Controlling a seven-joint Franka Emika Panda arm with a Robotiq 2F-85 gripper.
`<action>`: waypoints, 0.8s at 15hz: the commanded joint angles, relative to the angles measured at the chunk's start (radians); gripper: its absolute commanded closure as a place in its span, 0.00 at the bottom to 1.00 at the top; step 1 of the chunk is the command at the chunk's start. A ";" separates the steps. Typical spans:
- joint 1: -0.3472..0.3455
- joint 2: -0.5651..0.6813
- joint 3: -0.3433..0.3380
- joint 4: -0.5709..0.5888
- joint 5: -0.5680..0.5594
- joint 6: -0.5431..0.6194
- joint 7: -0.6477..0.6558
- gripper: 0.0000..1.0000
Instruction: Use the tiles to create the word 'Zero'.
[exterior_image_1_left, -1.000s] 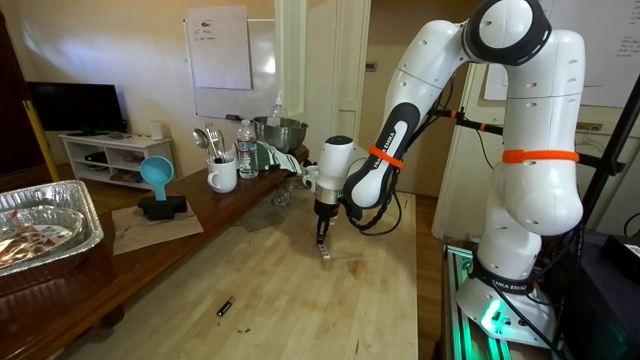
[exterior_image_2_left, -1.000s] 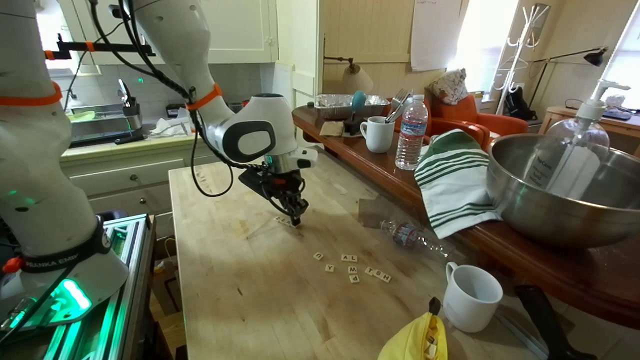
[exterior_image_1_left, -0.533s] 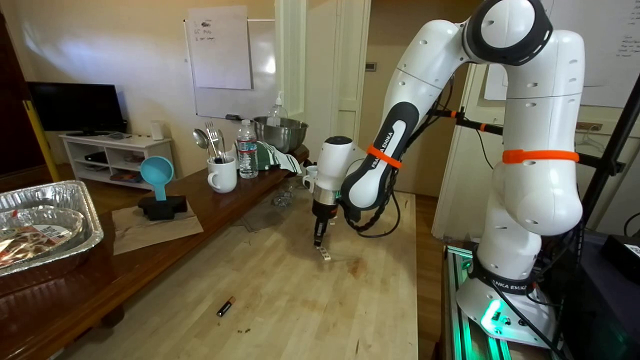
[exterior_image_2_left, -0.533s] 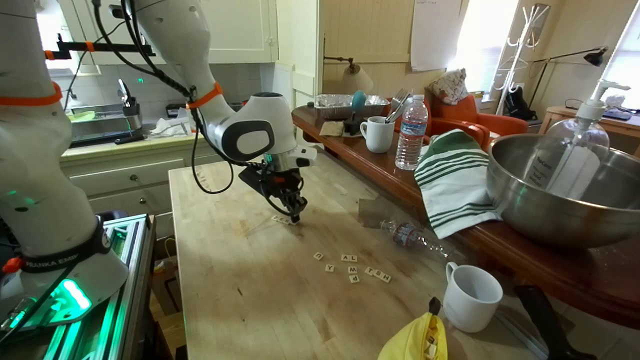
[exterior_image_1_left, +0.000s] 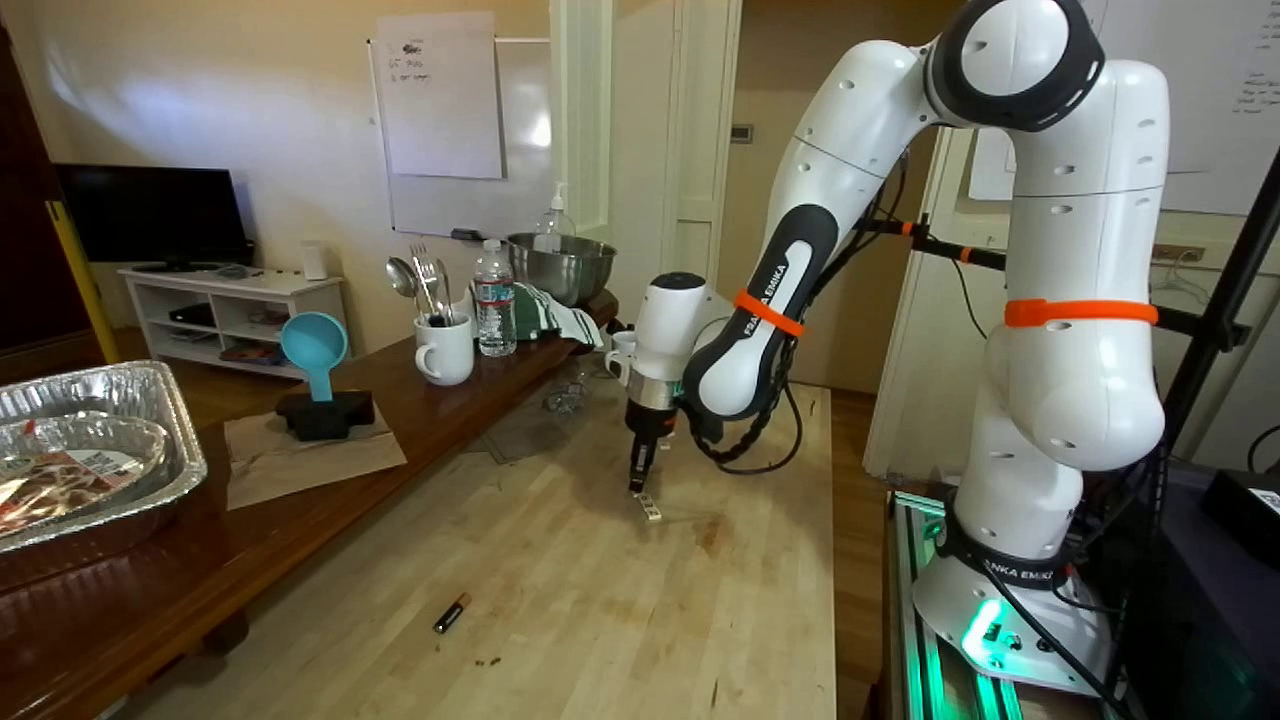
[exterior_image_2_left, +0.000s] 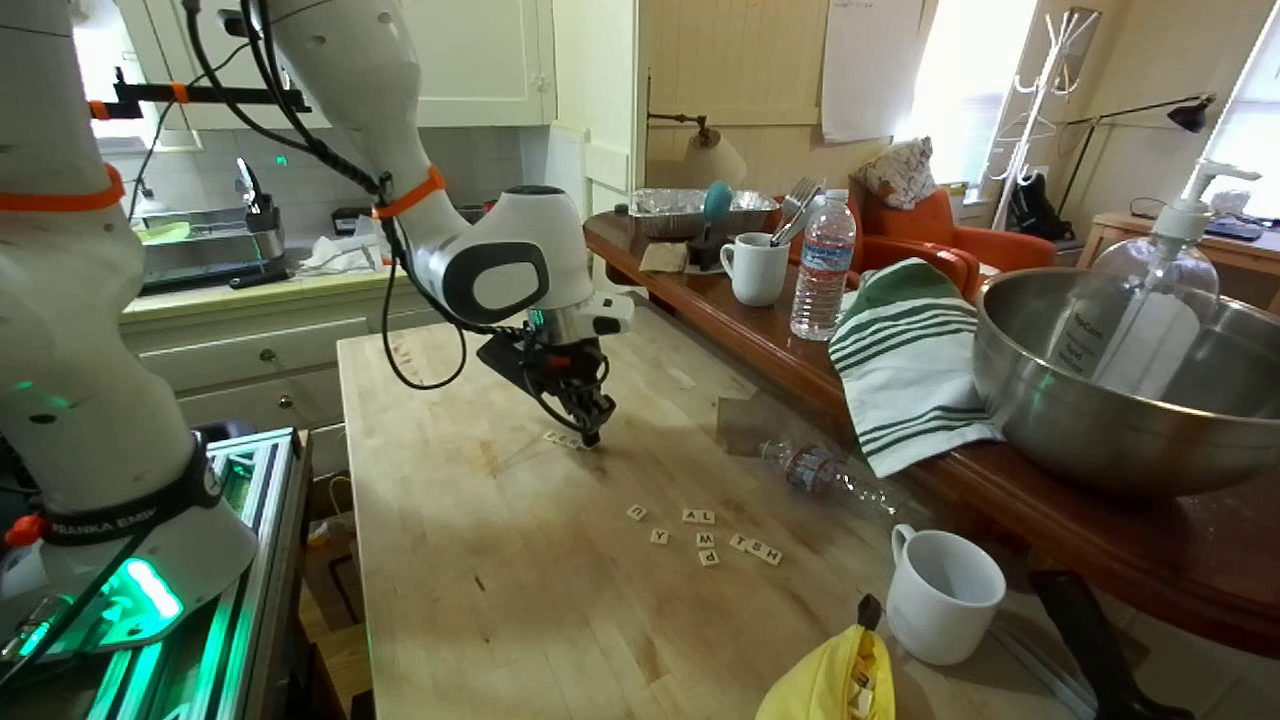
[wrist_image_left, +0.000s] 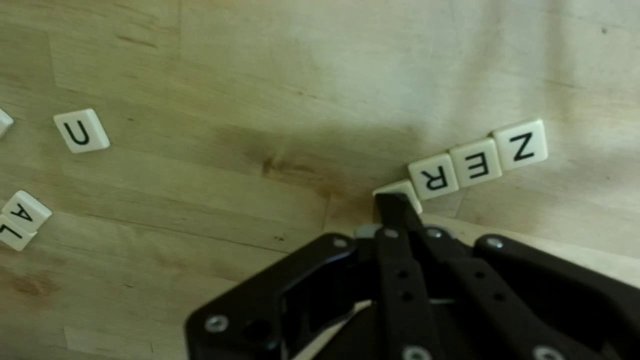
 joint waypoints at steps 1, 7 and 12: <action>-0.006 0.002 -0.013 -0.023 -0.032 0.035 -0.008 1.00; -0.002 -0.002 -0.032 -0.030 -0.084 0.026 -0.001 1.00; -0.001 -0.006 -0.024 -0.041 -0.071 0.017 0.008 1.00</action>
